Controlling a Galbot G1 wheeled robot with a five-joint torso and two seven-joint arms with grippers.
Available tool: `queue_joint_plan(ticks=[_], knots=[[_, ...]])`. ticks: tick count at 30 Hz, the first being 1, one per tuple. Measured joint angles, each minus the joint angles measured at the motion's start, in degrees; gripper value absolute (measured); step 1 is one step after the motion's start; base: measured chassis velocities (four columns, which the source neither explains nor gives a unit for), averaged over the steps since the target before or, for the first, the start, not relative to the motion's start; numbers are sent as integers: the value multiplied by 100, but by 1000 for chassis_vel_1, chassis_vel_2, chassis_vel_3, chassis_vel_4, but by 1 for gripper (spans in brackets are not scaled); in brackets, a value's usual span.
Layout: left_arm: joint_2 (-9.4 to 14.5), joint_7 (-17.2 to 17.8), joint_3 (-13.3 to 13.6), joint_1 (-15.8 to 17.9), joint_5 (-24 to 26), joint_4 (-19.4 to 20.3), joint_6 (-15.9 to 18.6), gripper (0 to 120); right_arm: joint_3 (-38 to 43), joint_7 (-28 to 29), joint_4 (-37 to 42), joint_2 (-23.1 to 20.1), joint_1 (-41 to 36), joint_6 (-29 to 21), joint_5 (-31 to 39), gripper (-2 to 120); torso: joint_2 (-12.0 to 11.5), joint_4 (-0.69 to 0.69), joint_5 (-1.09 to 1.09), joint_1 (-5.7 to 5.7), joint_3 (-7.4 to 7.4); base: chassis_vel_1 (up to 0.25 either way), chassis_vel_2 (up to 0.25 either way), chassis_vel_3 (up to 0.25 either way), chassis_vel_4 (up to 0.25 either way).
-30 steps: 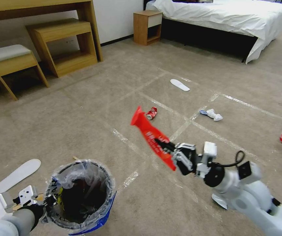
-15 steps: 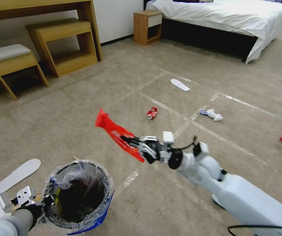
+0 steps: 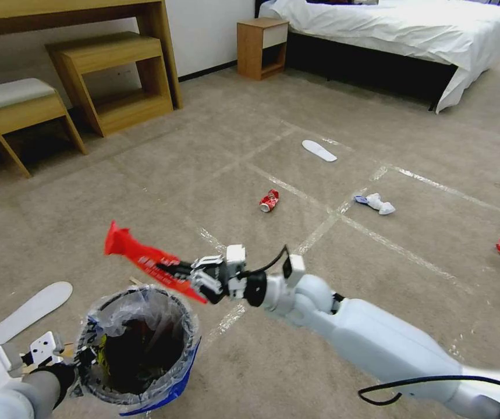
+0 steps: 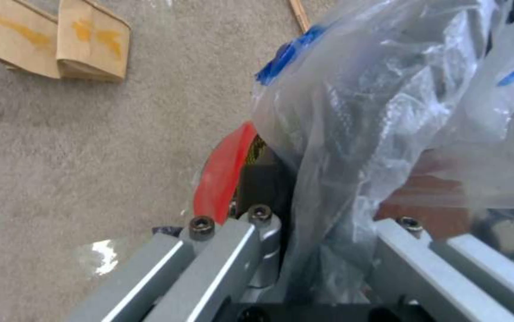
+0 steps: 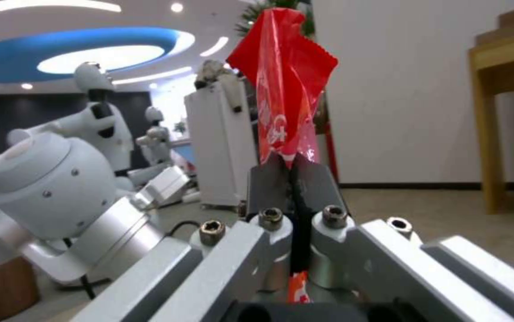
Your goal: Pick up the trash bin and place the garbage on the floor into it.
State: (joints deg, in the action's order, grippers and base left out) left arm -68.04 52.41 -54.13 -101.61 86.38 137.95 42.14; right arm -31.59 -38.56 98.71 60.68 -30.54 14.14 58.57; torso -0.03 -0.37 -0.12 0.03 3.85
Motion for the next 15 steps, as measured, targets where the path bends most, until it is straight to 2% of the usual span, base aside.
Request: queue_joint_plan(ticks=[5,7,15], knots=[[8,-1,-53,-25,7,8,0,0,-284,-19,-245,348,78,7,-38,0,0,0,0,0,0,0,0,0,0],[-5,-1,-71,-34,13,31,0,0,-434,-51,-450,625,140,16,-45,0,0,1,0,0,0,0,0,0,0],[-14,0,-78,-30,14,31,0,0,-626,-78,-698,878,164,23,-87,0,0,1,0,0,0,0,0,0,0]])
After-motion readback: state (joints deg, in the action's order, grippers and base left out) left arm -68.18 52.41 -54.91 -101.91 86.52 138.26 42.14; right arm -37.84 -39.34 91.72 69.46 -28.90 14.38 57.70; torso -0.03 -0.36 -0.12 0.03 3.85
